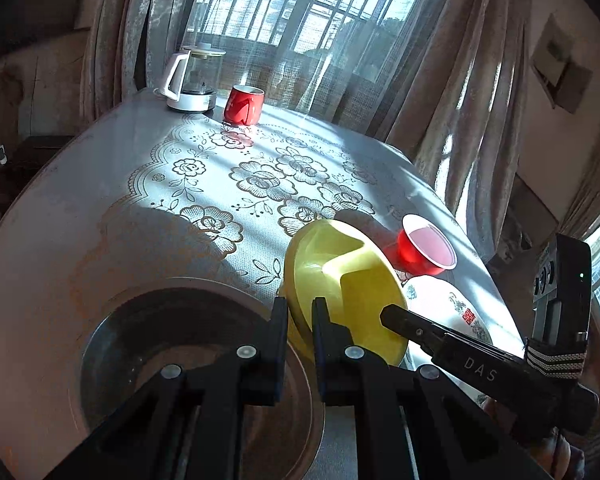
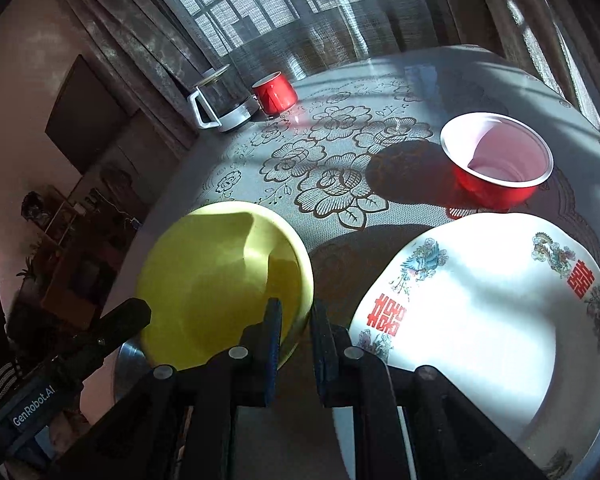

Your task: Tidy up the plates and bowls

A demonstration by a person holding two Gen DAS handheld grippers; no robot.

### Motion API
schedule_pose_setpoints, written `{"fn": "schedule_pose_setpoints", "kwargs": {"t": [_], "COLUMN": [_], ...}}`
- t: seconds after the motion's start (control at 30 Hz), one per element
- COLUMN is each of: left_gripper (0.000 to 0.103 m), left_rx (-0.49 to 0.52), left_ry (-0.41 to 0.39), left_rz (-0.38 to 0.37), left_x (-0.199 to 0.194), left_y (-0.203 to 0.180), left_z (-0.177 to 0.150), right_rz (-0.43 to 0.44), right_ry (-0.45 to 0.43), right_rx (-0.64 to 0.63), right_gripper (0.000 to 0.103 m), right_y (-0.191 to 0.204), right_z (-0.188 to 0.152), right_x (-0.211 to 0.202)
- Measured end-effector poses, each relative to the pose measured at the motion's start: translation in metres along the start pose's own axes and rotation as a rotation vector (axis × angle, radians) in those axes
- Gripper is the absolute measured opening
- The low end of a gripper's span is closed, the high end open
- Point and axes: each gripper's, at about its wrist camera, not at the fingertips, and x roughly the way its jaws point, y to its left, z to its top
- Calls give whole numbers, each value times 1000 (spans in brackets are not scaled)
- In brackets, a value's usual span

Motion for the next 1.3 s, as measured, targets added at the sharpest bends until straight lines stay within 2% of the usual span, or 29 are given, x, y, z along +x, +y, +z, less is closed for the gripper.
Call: {"fn": "schedule_pose_setpoints", "kwargs": {"t": [0.87,1.13,1.3], "left_gripper": [12,12,12], "left_rx": [-53,-114,-155], "left_ry": [-29,-49,-34], "left_rz": [-16,-30,4], "left_x": [-43,-61,-65], "left_y": [24,49,69], "left_z": [-31,-36,-42], "right_rz": [69,131,159], "right_ry": [-5,-7,21], "right_rx": [-41,-75,-104], "right_gripper": [14,14,14], "right_y": [26,46,61], "right_z": [-35,-41,-45], "right_x": [-18,-22,-12]}}
